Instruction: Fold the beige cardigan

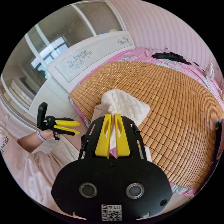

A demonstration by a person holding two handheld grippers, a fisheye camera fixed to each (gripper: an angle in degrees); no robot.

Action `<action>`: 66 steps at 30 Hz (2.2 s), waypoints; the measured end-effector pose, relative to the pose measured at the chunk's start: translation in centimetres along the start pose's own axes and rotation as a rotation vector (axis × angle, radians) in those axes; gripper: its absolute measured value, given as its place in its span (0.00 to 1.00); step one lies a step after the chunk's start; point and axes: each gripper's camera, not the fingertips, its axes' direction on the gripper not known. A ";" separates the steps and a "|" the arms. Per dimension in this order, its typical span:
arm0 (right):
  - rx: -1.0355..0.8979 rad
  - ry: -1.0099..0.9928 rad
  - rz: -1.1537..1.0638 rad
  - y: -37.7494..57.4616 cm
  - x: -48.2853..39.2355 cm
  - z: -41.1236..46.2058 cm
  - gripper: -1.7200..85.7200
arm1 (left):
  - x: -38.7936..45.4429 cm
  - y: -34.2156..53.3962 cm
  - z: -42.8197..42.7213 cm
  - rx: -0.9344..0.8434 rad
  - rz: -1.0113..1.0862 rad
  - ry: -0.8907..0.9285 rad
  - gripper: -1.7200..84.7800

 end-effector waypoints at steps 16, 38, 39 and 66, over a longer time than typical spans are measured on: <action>0.021 0.007 0.242 10.2 9.9 -10.5 0.04 | 4.1 -6.0 3.3 -0.277 0.058 -0.141 0.02; 0.685 -0.256 -0.148 -2.2 2.8 -46.6 0.04 | 7.6 -5.4 -48.5 0.962 0.128 -0.055 0.01; 0.702 -0.207 -0.176 -2.7 1.1 -48.3 0.04 | 8.0 -5.2 -49.5 0.964 0.135 -0.078 0.01; 0.438 0.220 -0.273 -16.8 -2.7 -52.1 0.03 | 9.0 -15.8 -55.3 0.978 0.086 -0.174 0.01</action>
